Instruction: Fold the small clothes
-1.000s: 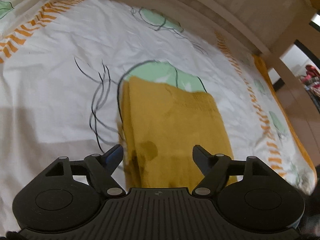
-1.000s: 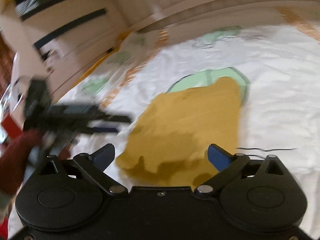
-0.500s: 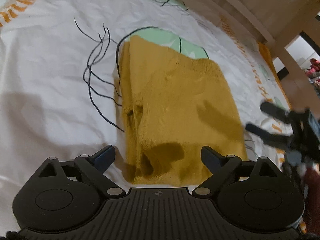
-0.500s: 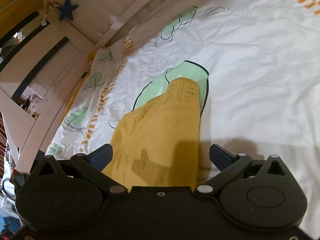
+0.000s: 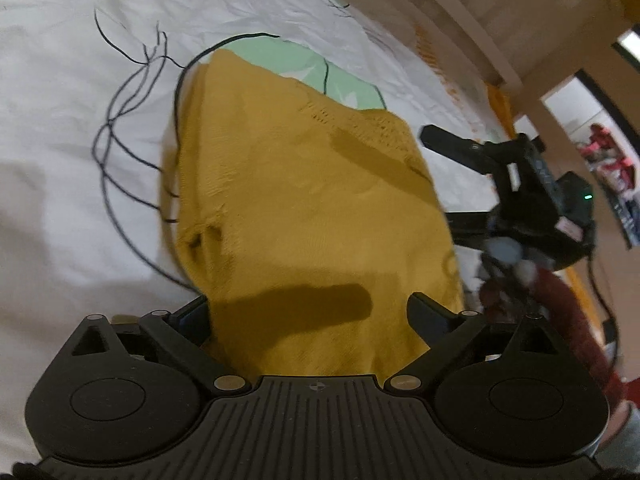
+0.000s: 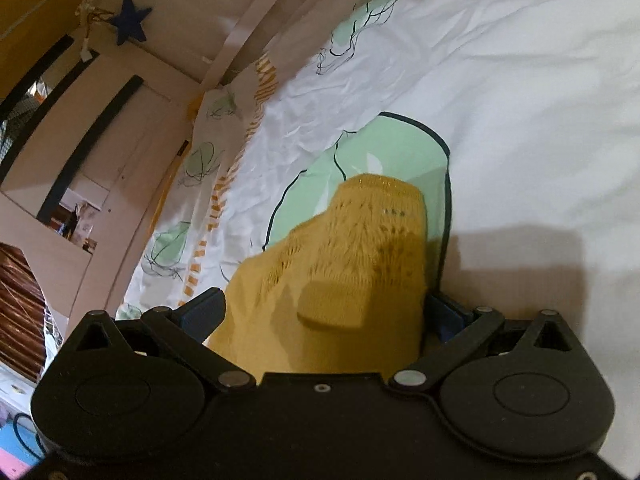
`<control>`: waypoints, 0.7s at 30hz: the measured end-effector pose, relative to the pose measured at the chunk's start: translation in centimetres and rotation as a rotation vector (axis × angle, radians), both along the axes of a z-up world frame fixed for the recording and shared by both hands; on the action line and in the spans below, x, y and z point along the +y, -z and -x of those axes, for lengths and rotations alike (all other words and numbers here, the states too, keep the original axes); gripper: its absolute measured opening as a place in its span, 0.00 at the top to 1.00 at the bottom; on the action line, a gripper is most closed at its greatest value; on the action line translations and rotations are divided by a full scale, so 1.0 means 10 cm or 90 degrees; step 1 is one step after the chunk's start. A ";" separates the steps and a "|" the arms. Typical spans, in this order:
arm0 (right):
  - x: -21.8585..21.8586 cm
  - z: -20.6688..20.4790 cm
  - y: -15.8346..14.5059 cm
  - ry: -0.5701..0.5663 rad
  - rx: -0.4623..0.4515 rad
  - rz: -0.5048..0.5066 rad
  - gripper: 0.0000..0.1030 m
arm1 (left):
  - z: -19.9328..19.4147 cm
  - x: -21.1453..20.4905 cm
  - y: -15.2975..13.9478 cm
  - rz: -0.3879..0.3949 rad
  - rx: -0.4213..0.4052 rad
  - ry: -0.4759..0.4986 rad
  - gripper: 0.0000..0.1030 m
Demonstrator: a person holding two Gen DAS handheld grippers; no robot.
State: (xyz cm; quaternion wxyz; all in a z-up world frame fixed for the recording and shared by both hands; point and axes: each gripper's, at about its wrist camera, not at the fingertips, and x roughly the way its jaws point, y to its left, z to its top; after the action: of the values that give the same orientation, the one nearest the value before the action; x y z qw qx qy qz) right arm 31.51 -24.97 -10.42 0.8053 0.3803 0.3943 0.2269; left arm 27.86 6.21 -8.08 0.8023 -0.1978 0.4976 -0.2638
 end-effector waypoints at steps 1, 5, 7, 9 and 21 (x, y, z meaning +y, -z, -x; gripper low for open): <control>0.01 -0.03 0.01 -0.002 -0.004 -0.001 0.00 | -0.01 -0.01 0.01 0.008 0.003 -0.002 0.04; 0.03 -0.09 0.02 -0.017 -0.011 0.005 0.00 | -0.03 -0.05 0.02 0.030 0.012 -0.008 0.09; 0.02 -0.09 0.01 -0.023 -0.007 0.002 0.00 | -0.01 -0.05 0.01 0.033 0.012 -0.003 0.23; 0.01 -0.09 0.01 -0.029 -0.006 0.001 0.00 | 0.00 -0.03 0.01 0.032 0.021 -0.002 0.53; -0.03 0.31 -0.24 -0.013 0.042 0.081 0.53 | 0.23 0.09 -0.10 0.091 0.074 0.019 0.86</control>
State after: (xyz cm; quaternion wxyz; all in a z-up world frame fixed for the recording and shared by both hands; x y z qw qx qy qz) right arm 28.43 -25.22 -7.98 0.8120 0.3315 0.4383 0.1966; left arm 25.56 7.14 -7.04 0.7517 -0.2623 0.5263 -0.2986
